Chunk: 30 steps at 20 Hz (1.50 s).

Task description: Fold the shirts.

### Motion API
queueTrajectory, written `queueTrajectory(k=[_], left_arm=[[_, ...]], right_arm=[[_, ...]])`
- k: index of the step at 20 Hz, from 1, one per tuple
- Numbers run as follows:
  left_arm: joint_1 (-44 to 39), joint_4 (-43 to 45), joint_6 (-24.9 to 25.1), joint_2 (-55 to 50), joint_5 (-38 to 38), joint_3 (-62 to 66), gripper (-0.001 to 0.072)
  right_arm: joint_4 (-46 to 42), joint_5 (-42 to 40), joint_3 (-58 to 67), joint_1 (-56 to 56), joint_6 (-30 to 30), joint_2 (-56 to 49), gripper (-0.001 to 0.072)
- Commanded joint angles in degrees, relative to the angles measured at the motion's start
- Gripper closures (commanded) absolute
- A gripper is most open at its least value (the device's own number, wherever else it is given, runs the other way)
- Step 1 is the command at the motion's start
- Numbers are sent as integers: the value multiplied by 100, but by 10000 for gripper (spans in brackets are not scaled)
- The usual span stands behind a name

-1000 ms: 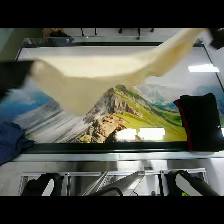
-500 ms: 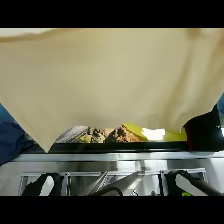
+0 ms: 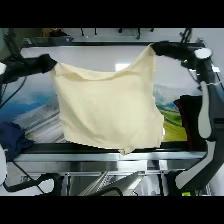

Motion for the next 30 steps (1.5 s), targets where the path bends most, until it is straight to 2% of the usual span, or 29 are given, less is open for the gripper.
queueTrajectory(k=[1, 2, 3, 4, 6, 7, 9, 11, 13, 16, 20, 22, 25, 30], left_arm=[[-118, 358, 46, -973, 378, -120, 688], [-63, 358, 46, -1062, 339, -120, 632], [-2, 365, 46, -1082, 262, -118, 187], [103, 356, 17, -1054, 131, -107, 27], [413, 365, 7, -848, -404, -81, 26], [590, 372, 7, -706, -708, -79, 26], [1008, 385, 9, -426, -1462, -81, 27], [1414, 389, 72, -177, -2212, -254, 45], [1792, 389, 393, 68, -2544, -809, 45], [2243, 382, 879, 199, -2503, -1805, 45], [2304, 332, 1443, -197, -2428, -2553, 46], [2197, 330, 1598, -597, -2450, -2614, 45], [2068, 337, 1722, -1150, -2374, -2612, 45], [1989, 330, 1873, -1563, -2474, -2612, 46]], right_arm=[[-114, 87, 7, 140, 323, -870, 374], [-398, 299, 9, 98, 409, -826, 374], [-717, 463, 9, 17, 730, -717, 374], [-1086, 737, 9, -107, 1139, -533, 374], [-1757, 1602, 9, -457, 1943, -81, 393], [-2002, 2159, 7, -671, 2221, 142, 500], [-2284, 3226, -44, -1099, 2524, 496, 500], [-2277, 3825, -483, -1464, 2629, 861, 502], [-2277, 3928, -1403, -1762, 2640, 1379, 503], [-2280, 3829, -3110, -2144, 2605, 2365, 502], [-2306, 3327, -5031, -2347, 2664, 3510, 497], [-2304, 3198, -5764, -2345, 2800, 3801, 369], [-2304, 3220, -6323, -2345, 2872, 3917, 363], [-2304, 3222, -6363, -2347, 2911, 3965, 364]])
